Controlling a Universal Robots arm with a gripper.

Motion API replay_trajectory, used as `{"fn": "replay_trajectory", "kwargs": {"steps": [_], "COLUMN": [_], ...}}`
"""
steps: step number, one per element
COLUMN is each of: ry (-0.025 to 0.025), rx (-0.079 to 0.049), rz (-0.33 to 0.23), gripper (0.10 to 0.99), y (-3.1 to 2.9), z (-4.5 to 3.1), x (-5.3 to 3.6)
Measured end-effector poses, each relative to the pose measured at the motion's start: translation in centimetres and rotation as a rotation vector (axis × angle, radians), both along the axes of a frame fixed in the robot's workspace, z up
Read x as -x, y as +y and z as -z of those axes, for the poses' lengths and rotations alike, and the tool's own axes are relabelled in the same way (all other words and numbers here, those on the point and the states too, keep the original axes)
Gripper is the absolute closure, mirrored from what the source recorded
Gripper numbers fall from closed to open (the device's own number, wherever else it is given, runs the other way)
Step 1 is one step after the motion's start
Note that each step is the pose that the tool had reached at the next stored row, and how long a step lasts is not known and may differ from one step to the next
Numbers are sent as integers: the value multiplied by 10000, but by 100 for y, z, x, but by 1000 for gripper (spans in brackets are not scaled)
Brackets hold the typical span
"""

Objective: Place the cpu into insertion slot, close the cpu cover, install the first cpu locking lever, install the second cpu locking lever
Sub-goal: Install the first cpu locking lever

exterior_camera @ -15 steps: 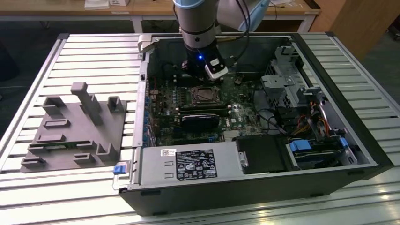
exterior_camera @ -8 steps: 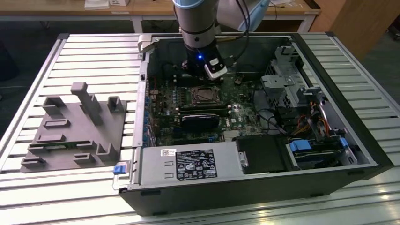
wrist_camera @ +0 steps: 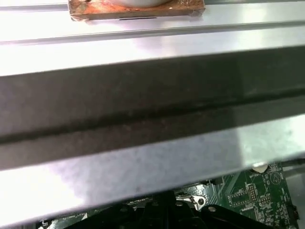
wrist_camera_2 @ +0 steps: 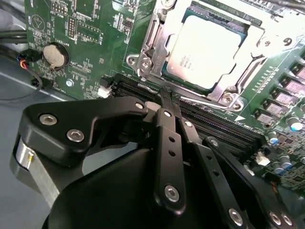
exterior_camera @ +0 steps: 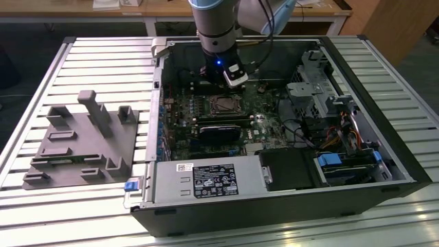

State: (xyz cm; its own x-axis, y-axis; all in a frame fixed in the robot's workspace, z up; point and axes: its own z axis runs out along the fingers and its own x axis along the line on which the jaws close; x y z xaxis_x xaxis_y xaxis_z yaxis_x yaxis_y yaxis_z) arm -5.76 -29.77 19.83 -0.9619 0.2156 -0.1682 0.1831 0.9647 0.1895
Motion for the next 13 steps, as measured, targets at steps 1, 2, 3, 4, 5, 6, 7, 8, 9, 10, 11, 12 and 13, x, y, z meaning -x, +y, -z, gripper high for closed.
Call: {"fn": "replay_trajectory", "kwargs": {"steps": [1,2,3,4,5,6,7,8,9,10,11,12,13], "ry": [-3,-3,-5,-7,-8,-7,-8,-9,-9,-9,-8,-9,-9], "rx": [0,1,1,1,2,3,3,2,3,1,1,1,1], "rz": [115,246,362,459,521,567,603,632,661,702,757,824,896], "gripper": [980,980,980,980,980,980,980,980,980,980,980,980,980], "y": [0,1,2,3,6,11,15,19,23,25,27,31,35], "z": [1,2,3,3,4,4,4,5,5,5,6,7,9], "x": [0,0,2,7,14,20,26,30,32,32,32,32,32]}}
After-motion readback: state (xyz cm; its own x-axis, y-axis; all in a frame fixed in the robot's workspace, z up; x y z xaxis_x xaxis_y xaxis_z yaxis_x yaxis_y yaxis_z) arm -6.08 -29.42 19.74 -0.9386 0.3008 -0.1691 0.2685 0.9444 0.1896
